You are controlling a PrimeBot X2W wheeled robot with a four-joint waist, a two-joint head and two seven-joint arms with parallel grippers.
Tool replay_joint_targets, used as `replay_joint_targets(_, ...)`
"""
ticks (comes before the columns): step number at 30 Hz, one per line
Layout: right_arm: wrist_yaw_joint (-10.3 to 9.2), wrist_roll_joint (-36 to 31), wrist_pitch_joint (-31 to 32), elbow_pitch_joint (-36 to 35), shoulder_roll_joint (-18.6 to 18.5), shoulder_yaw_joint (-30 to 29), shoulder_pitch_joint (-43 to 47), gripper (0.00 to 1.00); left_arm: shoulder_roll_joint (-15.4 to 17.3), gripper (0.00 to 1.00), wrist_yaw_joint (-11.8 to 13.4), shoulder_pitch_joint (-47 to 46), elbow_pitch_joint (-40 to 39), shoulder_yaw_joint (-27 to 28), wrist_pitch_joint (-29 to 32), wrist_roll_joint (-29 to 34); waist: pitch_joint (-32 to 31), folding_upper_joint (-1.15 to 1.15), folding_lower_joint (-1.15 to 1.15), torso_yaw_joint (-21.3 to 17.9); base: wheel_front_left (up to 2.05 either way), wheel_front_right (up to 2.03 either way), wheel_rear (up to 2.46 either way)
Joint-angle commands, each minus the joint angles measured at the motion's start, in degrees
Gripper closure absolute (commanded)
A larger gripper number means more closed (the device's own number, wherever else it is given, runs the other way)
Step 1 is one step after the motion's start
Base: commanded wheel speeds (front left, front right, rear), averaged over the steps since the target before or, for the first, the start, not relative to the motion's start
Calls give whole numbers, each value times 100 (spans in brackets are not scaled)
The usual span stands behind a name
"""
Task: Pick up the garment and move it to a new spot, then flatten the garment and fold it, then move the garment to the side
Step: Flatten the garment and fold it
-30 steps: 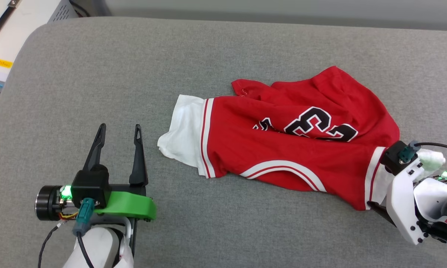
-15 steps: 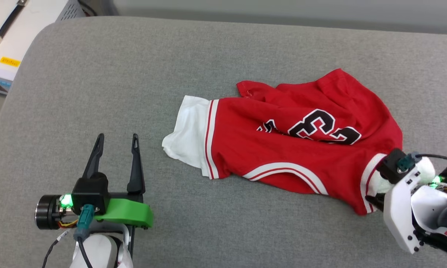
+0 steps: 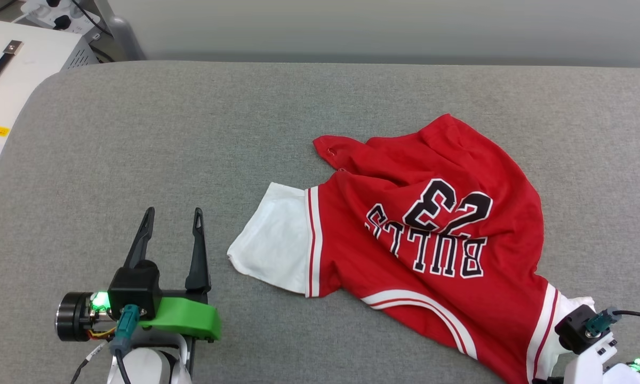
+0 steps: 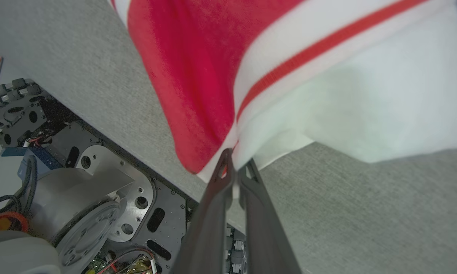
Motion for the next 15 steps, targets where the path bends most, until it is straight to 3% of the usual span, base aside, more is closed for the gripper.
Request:
replay_joint_targets(1,-5,-99,-55,111,65,-73,35,100,-28,0,-38,96,31,41,-32,65,7,0,0,5,0,0,0)
replay_joint_targets(3,-5,-204,-187,278,221,-151,73,100,-48,0,-73,106,66,67,-33,90,0,0,0,10,0,0,0)
replay_joint_targets(5,-5,-300,-349,318,363,-240,76,0,-61,0,-102,129,106,112,-33,114,-35,0,0,-7,0,0,0)
replay_joint_targets(10,-5,-306,-557,-67,491,-642,145,0,-90,0,-130,270,140,228,-33,157,-175,0,0,-90,0,0,0)
replay_joint_targets(15,-5,-172,-586,-931,592,-1519,308,0,-136,0,-180,348,107,278,-33,221,-252,0,0,-116,0,0,0)
